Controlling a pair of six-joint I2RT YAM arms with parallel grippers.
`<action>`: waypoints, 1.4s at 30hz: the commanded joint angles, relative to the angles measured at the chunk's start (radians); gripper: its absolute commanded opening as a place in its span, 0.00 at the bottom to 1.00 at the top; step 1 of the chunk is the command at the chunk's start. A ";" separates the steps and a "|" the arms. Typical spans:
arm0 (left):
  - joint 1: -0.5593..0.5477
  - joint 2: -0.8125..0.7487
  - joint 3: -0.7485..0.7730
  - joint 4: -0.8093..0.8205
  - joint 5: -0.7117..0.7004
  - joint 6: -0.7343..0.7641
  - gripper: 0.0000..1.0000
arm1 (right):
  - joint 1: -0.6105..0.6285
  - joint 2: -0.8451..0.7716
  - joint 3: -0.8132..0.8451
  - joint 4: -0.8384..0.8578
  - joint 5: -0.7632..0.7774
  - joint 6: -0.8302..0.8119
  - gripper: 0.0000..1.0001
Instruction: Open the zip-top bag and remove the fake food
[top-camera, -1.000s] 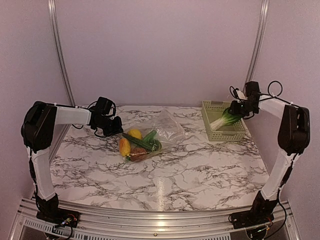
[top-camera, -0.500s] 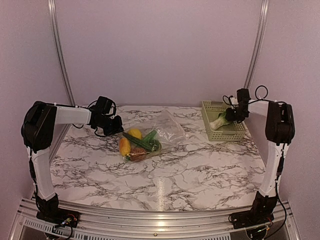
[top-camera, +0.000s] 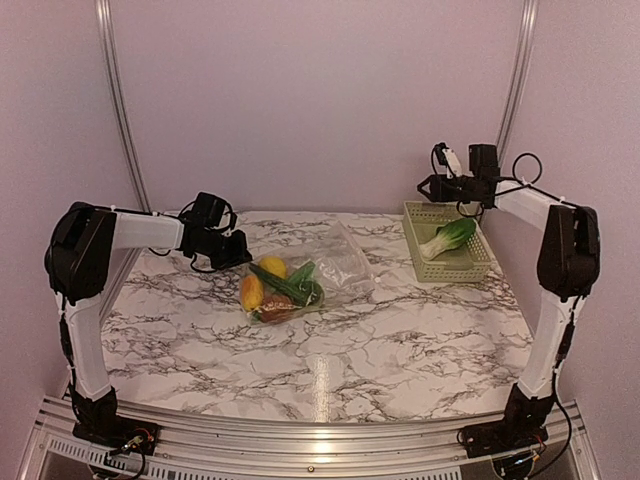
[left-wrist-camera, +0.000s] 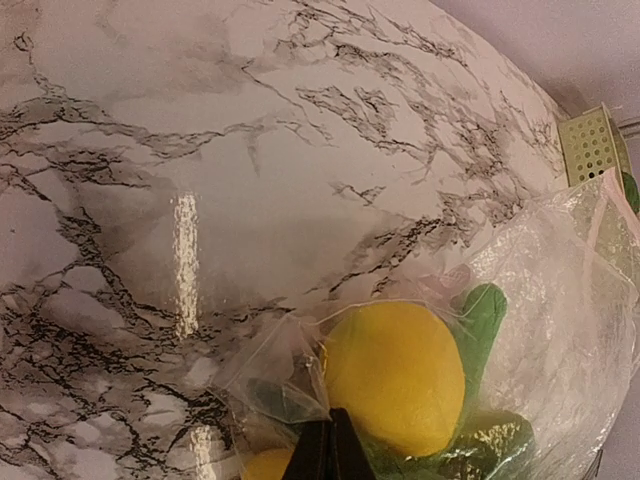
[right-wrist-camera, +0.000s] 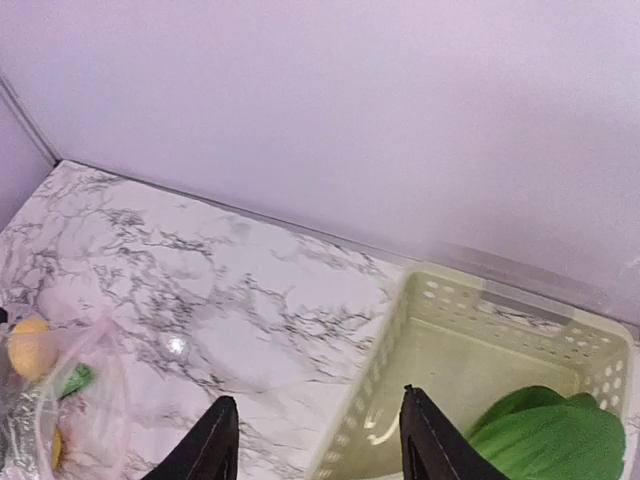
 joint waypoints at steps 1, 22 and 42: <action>0.006 0.007 -0.001 0.067 0.046 0.019 0.00 | 0.158 -0.060 -0.074 0.004 -0.220 0.088 0.49; 0.004 0.017 -0.018 0.139 0.080 0.048 0.00 | 0.340 0.156 -0.071 -0.029 -0.339 0.177 0.15; -0.010 0.000 -0.127 0.239 0.115 0.013 0.00 | 0.436 0.277 -0.119 0.052 -0.558 0.337 0.37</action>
